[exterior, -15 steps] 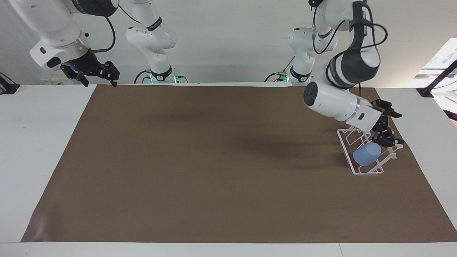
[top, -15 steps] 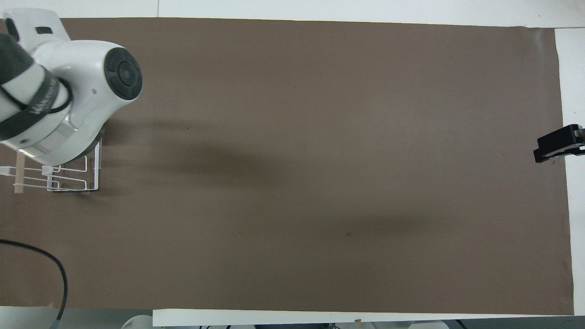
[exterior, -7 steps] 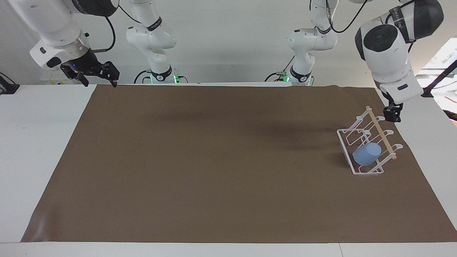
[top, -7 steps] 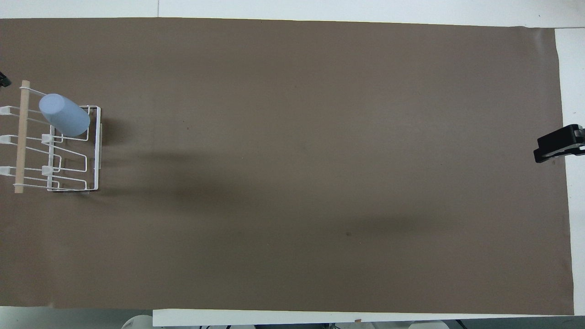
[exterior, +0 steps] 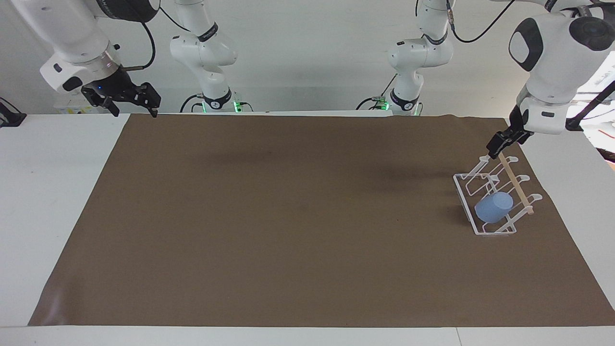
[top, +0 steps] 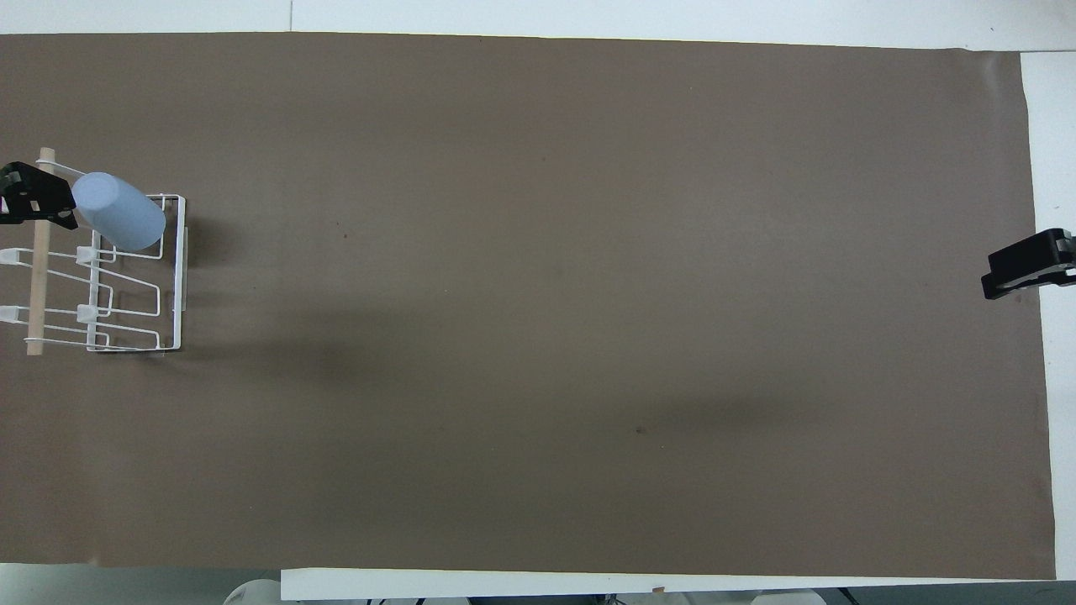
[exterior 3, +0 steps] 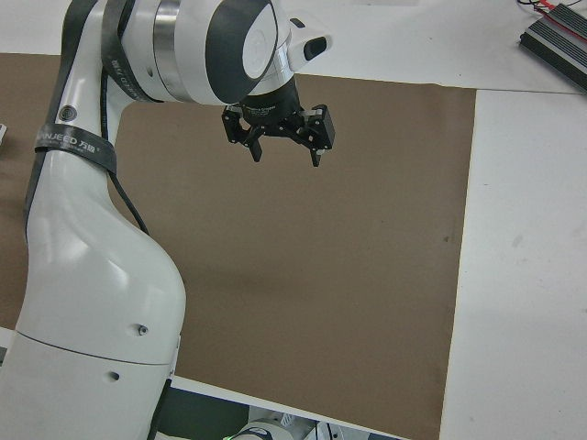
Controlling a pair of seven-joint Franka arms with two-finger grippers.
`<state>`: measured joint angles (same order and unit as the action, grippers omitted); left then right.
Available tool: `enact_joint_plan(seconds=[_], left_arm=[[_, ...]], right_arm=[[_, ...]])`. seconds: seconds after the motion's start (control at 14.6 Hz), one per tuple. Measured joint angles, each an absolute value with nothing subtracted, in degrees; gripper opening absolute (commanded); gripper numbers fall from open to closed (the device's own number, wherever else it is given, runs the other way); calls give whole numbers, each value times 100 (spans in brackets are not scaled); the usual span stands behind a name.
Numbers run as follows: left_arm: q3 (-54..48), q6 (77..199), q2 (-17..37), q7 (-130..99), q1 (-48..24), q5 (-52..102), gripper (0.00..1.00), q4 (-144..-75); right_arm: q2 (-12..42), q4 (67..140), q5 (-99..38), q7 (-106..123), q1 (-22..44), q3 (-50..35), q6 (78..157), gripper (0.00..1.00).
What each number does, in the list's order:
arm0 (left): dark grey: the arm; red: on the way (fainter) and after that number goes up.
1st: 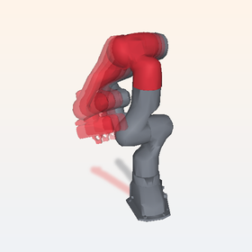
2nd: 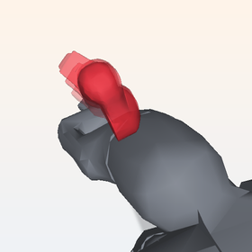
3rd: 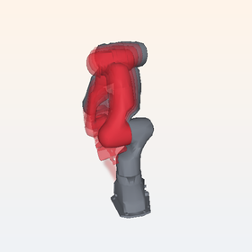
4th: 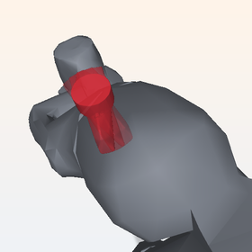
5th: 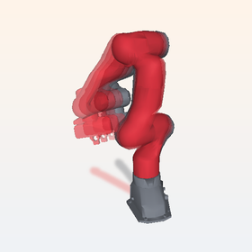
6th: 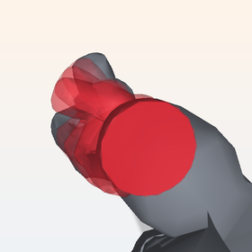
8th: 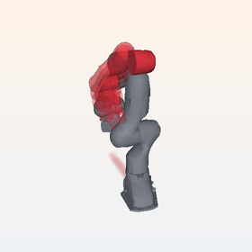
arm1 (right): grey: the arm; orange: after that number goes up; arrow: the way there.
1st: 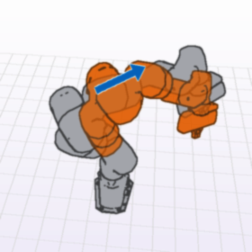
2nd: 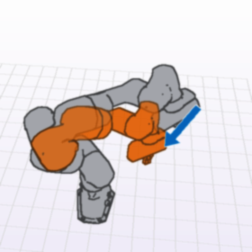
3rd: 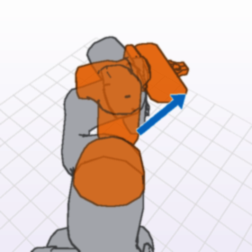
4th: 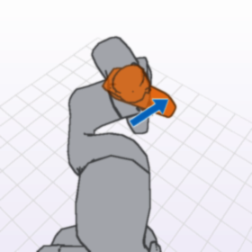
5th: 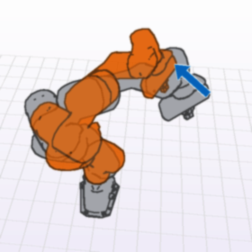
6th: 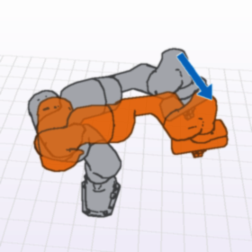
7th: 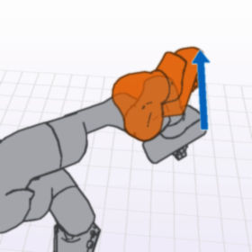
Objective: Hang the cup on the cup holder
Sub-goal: 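Release the cup and withdraw the left gripper from the rack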
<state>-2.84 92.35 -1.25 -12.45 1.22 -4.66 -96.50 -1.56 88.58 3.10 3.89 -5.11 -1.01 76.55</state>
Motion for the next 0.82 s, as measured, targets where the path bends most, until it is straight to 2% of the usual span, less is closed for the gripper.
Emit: enact_joint_plan(seconds=[0.27, 0.48, 0.82], left_arm=[[278, 8578, -143, 595, -113, 155, 100, -9115], [710, 8542, -121, 803, -719, 226, 100, -9005], [681, 8392, 17, 804, -874, 248, 100, -8804]], right_arm=[[-156, 8858, 310, 389, -511, -101, 7655, 100], [-156, 8858, 310, 389, -511, -101, 7655, 100], [-156, 8858, 310, 389, -511, -101, 7655, 100]])
